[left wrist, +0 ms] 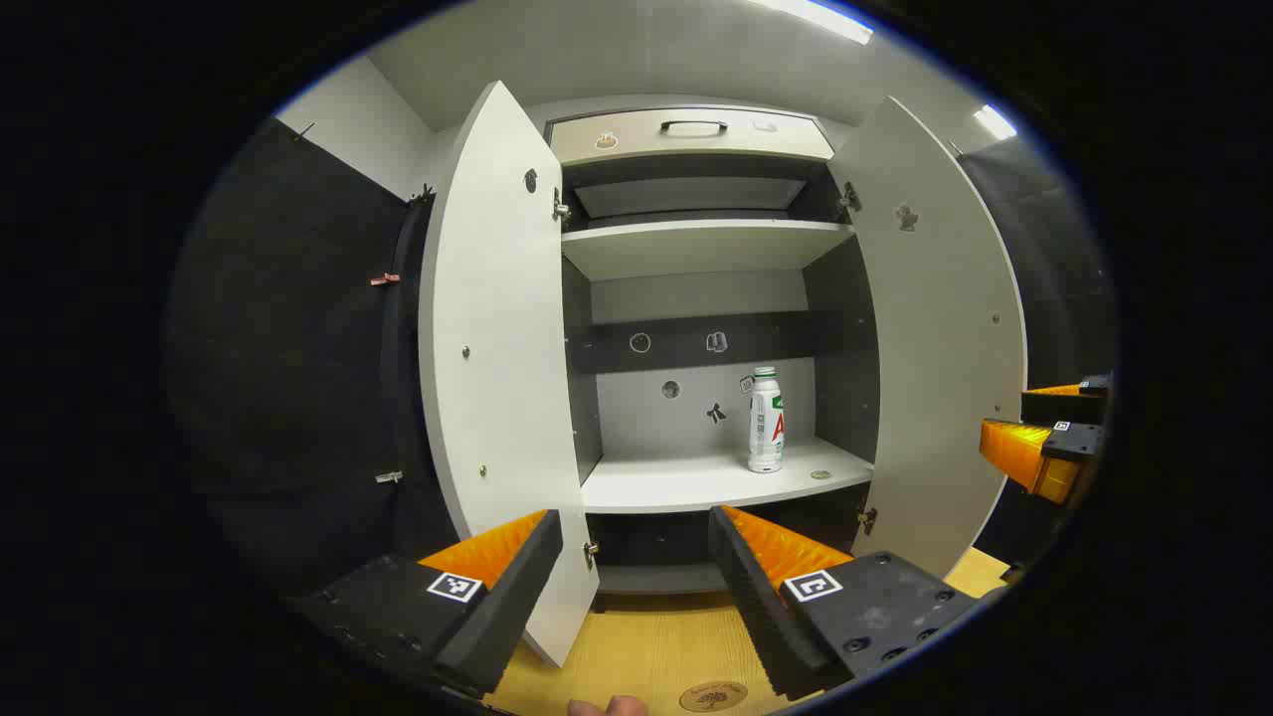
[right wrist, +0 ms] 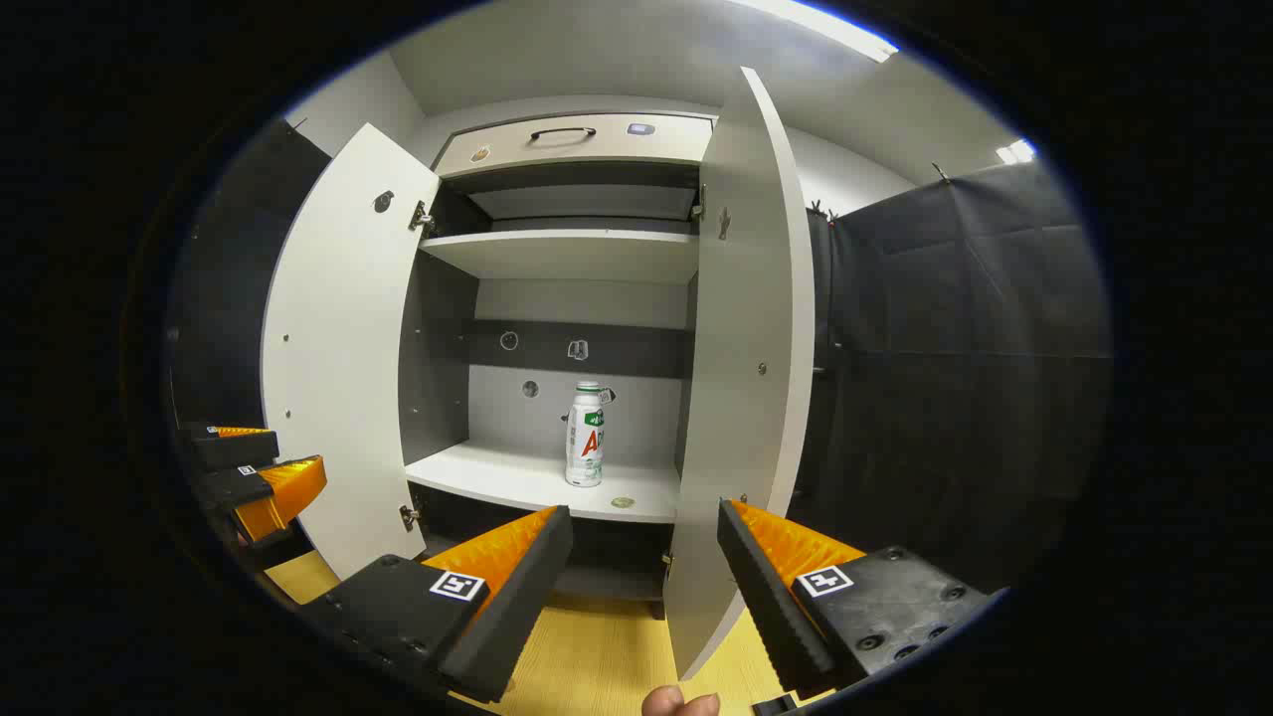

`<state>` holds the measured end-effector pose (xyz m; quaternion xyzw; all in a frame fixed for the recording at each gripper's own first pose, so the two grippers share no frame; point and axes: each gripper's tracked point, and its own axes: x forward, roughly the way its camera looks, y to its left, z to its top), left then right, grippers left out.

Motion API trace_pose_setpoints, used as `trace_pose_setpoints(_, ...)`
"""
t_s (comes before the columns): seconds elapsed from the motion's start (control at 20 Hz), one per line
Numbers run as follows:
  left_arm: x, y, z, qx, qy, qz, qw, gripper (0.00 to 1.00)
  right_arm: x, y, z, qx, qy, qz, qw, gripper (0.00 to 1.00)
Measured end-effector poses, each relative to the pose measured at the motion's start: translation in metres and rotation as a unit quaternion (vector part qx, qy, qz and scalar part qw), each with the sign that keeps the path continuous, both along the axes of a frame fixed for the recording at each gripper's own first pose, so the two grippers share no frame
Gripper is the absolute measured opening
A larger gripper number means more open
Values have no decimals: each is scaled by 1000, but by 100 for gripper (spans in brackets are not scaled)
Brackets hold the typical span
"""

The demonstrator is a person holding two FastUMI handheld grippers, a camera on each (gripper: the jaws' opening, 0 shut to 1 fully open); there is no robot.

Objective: Grasp the bottle in the cabinet with the left hand and place it on the coaster, then close the right door with the right hand and the left door with the left hand.

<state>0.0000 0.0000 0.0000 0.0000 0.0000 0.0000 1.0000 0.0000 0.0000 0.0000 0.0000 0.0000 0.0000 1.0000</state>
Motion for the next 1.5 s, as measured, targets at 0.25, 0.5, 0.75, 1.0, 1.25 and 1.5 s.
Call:
trace_pose_setpoints(0.25, -1, 0, 0, -1, -2, 0, 1000, 94, 0, 0, 1, -5, -2, -4, 1000, 97)
trace_pose_setpoints(0.5, -1, 2, 1, 0, -6, 3, 1000, 94, 0, 4, 1, -7, -2, -3, 1000, 98)
trace_pose_setpoints(0.75, 0, 1, -1, -8, -3, 4, 1000, 94, 0, 7, 0, -2, 0, -2, 1000, 97)
trace_pose_setpoints(1.0, 3, -5, -1, -14, -3, -8, 1000, 94, -4, -1, 6, 4, -6, -11, 1000, 98)
trace_pose_setpoints(1.25, 34, -33, 14, -16, -15, -40, 999, 94, -14, -26, 6, 8, -3, -22, 1000, 98)
trace_pose_setpoints(1.5, 85, -88, 38, -9, -26, -79, 997, 94, -18, -55, -1, 4, -1, -30, 1000, 97)
